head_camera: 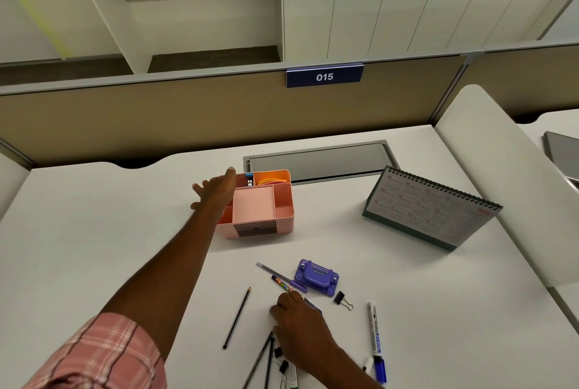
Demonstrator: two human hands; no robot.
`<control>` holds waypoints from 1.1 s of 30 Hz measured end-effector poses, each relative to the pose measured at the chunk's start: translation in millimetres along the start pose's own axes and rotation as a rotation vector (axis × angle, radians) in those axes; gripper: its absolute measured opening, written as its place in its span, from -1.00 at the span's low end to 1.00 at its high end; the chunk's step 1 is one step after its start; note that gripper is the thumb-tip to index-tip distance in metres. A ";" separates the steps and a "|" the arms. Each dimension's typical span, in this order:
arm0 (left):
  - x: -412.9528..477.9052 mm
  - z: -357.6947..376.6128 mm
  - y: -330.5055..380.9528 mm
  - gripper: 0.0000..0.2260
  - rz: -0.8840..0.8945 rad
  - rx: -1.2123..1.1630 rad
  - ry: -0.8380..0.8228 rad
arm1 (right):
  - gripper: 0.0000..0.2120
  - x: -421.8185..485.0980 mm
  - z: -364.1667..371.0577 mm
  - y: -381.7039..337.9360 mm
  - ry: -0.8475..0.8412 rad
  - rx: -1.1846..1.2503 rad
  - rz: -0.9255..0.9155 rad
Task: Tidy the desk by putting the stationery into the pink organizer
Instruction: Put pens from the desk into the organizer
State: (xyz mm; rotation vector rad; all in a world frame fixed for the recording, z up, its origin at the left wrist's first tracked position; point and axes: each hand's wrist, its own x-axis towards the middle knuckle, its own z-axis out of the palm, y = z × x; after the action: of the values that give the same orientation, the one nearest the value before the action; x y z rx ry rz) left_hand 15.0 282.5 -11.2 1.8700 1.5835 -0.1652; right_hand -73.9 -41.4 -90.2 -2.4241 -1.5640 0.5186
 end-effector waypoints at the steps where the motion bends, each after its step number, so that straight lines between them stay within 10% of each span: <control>1: 3.0 0.9 -2.1 -0.24 0.001 -0.037 0.004 | -0.82 -0.9 0.3 0.0 0.000 -0.002 -0.001; 16: -133.6 -3.5 -78.9 -0.82 0.346 -0.615 0.439 | -0.68 -18.3 -23.4 19.9 0.126 0.366 0.156; 33: -242.7 117.3 -195.4 -0.80 0.394 -0.361 -0.128 | -0.63 -90.3 -18.4 45.6 0.089 0.370 0.303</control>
State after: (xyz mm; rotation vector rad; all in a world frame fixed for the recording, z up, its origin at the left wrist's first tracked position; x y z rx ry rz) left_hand -188.0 23.1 -59.0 1.7988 1.0511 0.1620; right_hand -62.3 -142.2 -73.7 -2.3592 -0.9669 0.6737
